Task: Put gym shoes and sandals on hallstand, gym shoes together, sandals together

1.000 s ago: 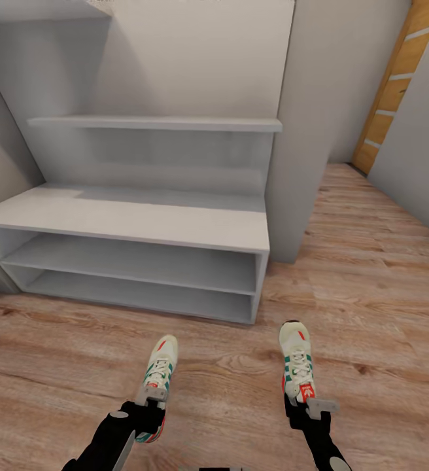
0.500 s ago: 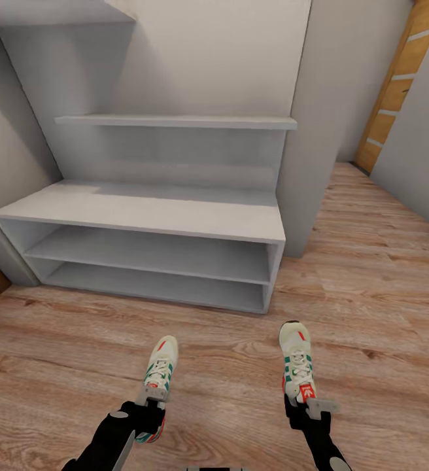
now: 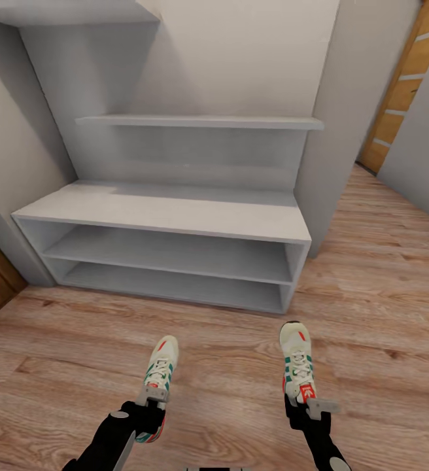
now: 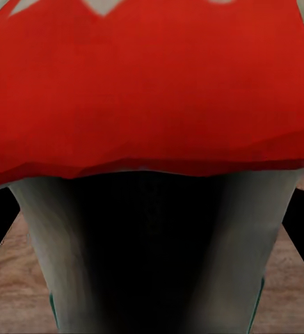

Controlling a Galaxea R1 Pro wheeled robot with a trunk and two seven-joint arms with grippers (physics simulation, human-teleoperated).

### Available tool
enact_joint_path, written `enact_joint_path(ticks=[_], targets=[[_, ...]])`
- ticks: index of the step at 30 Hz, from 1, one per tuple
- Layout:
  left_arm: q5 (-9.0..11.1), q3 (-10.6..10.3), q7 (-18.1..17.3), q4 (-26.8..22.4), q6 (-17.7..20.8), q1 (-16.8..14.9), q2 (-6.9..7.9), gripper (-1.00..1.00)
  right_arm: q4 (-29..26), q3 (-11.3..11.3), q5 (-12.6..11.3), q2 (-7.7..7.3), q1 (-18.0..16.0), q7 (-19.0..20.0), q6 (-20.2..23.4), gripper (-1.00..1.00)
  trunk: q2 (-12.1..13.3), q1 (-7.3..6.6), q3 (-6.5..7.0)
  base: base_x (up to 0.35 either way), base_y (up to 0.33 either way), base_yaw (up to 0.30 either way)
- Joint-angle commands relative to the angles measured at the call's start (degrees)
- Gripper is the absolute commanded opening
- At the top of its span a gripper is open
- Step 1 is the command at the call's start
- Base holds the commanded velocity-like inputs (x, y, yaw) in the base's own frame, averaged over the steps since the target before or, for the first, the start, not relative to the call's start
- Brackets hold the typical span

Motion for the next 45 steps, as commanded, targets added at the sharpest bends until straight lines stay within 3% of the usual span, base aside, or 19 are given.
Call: enact_joint_path(ticks=[1,8,25,37,39,41,43,44,45], targets=[[0.00,-0.02,0.00,0.00,0.00,0.00,0.00,-1.00,-0.02,0.00,-0.04,0.00,0.00,0.02,0.00,-1.00,0.00,0.00,0.00,0.007,0.096,0.000],[-0.03,-0.03,0.00,0.00,0.00,0.00,-0.01,-1.00,0.00,0.00,0.07,0.00,0.00,-0.01,-0.01,-1.00,0.00,0.00,0.00,0.003,0.033,-0.081],[-0.03,-0.03,0.08,0.00,0.00,0.00,-0.01,-1.00,0.00,0.00,0.33,0.00,0.00,-0.03,0.00,-1.00,0.00,0.00,0.00,0.000,0.001,-0.276],[-0.03,-0.04,0.26,0.00,0.00,0.00,-0.01,-1.00,-0.39,0.03,0.18,0.00,0.00,-0.44,0.53,-1.00,0.00,0.00,0.00,0.000,0.000,-0.036],[-0.03,-0.04,0.23,0.00,0.00,0.00,-0.01,-1.00,-0.48,0.06,0.22,0.05,0.00,-0.47,3.25,-1.00,0.00,0.00,0.00,0.000,0.000,0.000],[-0.03,-0.04,0.16,0.00,0.00,0.00,-0.01,-1.00,-0.59,0.07,0.25,0.08,0.00,-0.47,9.29,-1.00,0.00,0.00,0.00,0.000,0.000,0.000],[-0.03,-0.04,0.16,0.00,0.00,0.00,-0.01,-1.00,-0.73,0.10,0.34,0.15,0.00,-0.50,21.76,-1.00,0.00,0.00,0.00,0.000,0.000,0.000],[-0.03,-0.05,0.16,0.00,0.00,0.00,-0.01,-1.00,-0.79,0.11,0.36,0.17,0.00,-0.51,24.98,-1.00,0.00,0.00,0.00,0.000,0.000,0.000],[-0.03,-0.06,0.15,0.00,0.00,0.00,-0.01,-1.00,-1.12,0.17,0.38,0.20,0.00,-0.53,30.87,-1.00,0.00,0.00,0.00,0.000,0.000,0.000]])
